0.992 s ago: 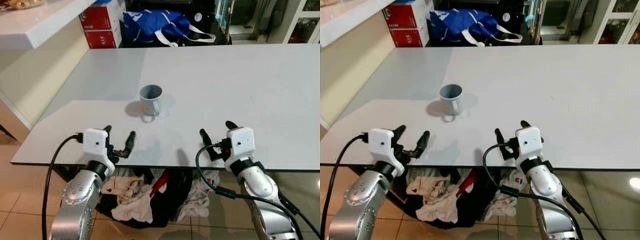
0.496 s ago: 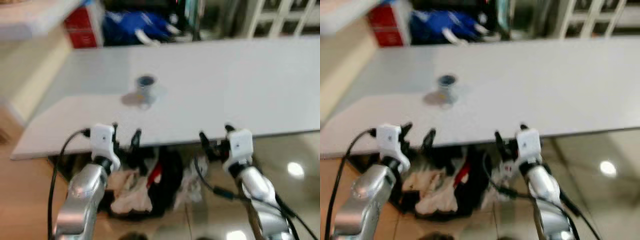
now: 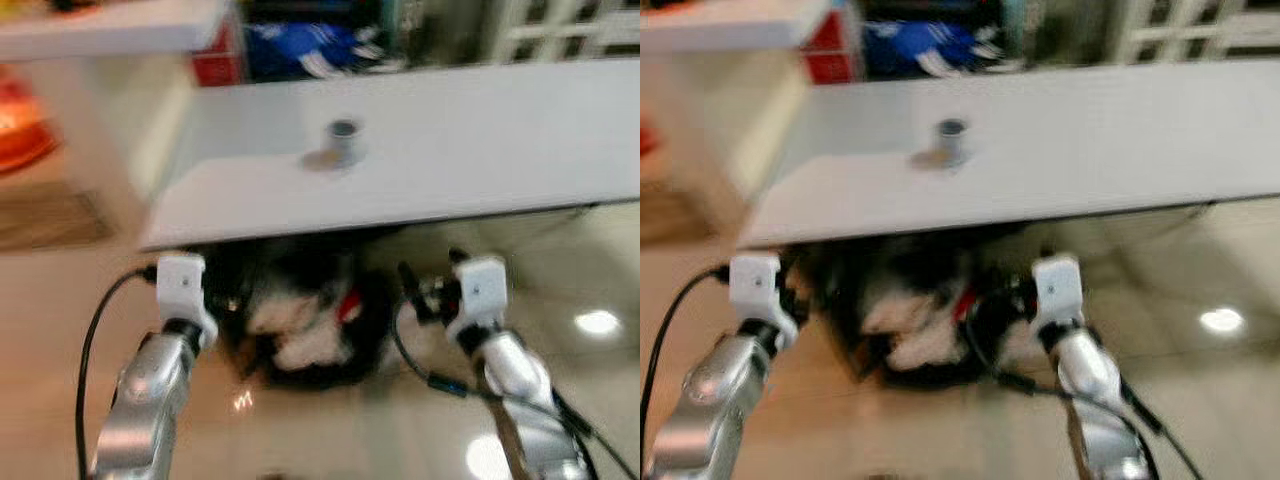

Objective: Setting the table

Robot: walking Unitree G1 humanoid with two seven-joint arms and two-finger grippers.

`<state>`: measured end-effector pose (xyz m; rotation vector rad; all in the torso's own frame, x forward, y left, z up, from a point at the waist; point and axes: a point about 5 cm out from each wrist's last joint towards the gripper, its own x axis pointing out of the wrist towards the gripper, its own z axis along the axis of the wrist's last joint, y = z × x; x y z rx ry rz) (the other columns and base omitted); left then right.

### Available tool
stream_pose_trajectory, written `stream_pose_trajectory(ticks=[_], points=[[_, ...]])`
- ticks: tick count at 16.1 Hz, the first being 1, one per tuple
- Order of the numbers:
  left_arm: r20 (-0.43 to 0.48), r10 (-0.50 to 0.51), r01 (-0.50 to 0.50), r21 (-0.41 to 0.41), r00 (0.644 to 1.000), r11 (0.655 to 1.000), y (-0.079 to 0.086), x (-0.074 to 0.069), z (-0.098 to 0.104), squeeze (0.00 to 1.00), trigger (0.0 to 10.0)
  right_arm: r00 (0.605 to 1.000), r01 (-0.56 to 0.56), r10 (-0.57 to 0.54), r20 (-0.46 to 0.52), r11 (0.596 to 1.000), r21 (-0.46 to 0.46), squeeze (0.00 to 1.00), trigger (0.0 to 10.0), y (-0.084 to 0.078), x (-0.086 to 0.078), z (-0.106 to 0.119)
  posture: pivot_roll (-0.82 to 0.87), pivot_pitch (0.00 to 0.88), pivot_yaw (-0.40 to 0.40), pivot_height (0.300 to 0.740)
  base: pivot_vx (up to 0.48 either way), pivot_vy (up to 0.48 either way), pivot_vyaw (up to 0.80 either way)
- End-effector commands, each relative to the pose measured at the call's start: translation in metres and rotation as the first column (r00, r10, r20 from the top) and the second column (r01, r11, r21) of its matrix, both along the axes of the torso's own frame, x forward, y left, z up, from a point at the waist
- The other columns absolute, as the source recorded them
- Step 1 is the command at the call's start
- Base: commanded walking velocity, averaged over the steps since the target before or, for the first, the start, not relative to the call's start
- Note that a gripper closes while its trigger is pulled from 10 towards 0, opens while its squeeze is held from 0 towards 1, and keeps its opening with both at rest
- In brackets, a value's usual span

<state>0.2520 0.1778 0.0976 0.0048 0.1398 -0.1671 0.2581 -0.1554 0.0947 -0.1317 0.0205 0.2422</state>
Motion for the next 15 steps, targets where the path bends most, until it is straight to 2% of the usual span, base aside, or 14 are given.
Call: stream_pose_trajectory(ticks=[1, 2, 9, 15], points=[[0.009, 0.01, -0.01, 0.027, 1.0, 1.0, 0.002, 0.0038, 0.0026, 0.0, 10.0, 1.0, -0.004, 0.004, -0.002, 1.0, 0.01, 0.0, 10.0, 0.0011, 0.0004, 0.0006, -0.07, 0.0, 0.082, 0.74, 0.0, 0.0, 0.0], [0.01, 0.012, -0.012, 0.021, 1.0, 1.0, 0.0013, 0.0047, 0.0029, 0.0, 10.0, 1.0, -0.005, 0.005, -0.002, 1.0, 0.01, 0.0, 10.0, 0.0011, 0.0003, 0.0007, -0.07, 0.0, 0.082, 0.74, 0.0, 0.0, 0.0], [0.009, 0.071, -0.07, -0.051, 0.997, 0.996, -0.0007, 0.0129, 0.0056, 0.0, 10.0, 1.0, -0.012, 0.012, -0.007, 1.0, 0.012, 0.0, 10.0, 0.0025, -0.0003, -0.0001, -0.06, 0.0, 0.073, 0.74, 0.0, 0.473, 0.0], [0.034, 0.072, -0.069, -0.081, 0.997, 0.994, -0.0048, 0.0118, 0.0105, 0.0, 10.0, 1.0, -0.005, 0.005, -0.005, 1.0, 0.028, 0.0, 10.0, 0.0007, 0.0003, -0.0007, -0.06, 0.0, 0.065, 0.74, 0.0, 0.48, 0.0]])
